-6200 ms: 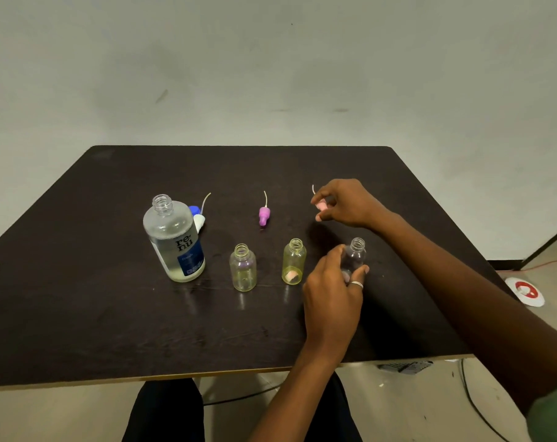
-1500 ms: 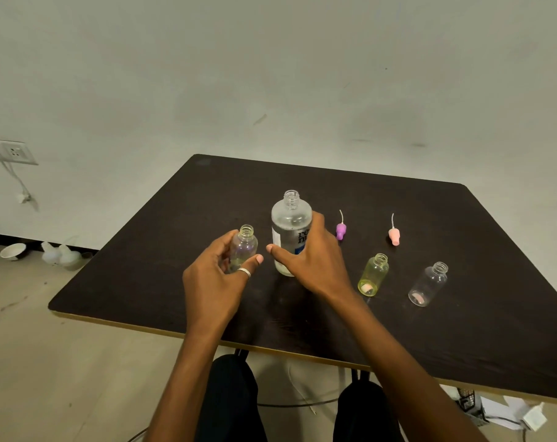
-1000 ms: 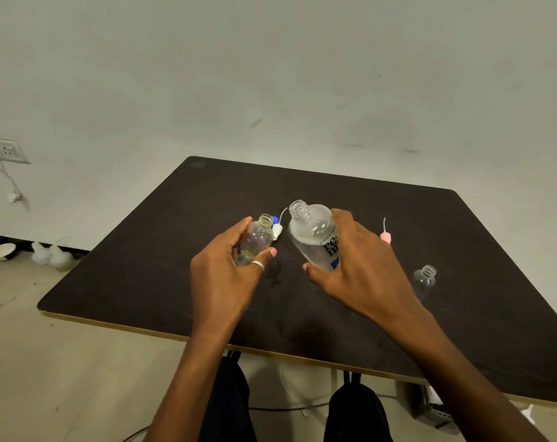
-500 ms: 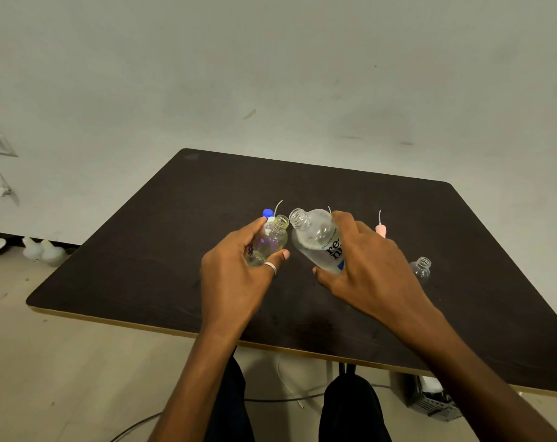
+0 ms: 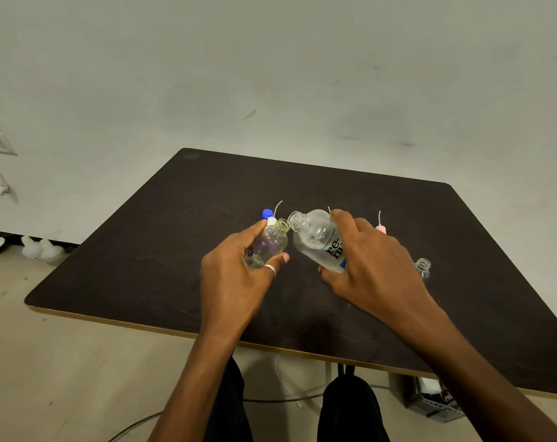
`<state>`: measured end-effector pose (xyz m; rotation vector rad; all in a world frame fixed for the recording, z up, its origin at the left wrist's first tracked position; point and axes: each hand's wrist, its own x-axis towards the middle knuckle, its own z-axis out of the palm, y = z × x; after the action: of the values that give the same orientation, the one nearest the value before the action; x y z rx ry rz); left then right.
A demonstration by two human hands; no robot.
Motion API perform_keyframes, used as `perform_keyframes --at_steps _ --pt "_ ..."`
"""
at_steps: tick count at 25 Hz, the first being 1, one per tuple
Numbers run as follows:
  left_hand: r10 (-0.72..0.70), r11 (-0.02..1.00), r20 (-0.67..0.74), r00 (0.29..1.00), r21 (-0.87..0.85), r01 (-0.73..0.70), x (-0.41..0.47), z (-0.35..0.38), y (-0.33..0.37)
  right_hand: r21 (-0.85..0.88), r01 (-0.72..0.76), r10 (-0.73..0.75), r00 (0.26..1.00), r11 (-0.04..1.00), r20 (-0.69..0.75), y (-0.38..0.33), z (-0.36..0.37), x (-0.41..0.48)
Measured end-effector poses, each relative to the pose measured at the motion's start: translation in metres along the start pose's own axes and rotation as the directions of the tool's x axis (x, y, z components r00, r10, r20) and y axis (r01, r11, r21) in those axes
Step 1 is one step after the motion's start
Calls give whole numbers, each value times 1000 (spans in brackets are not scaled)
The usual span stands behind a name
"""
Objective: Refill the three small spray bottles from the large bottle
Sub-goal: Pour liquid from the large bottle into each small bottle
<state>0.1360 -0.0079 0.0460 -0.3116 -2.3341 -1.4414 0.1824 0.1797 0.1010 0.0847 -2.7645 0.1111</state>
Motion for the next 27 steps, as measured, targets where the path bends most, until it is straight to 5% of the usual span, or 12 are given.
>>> perform_keyframes --at_steps 27 --pt "-4 1000 -19 1000 -17 3 0 1 5 -233 20 -21 1000 972 -2 -3 -17 5"
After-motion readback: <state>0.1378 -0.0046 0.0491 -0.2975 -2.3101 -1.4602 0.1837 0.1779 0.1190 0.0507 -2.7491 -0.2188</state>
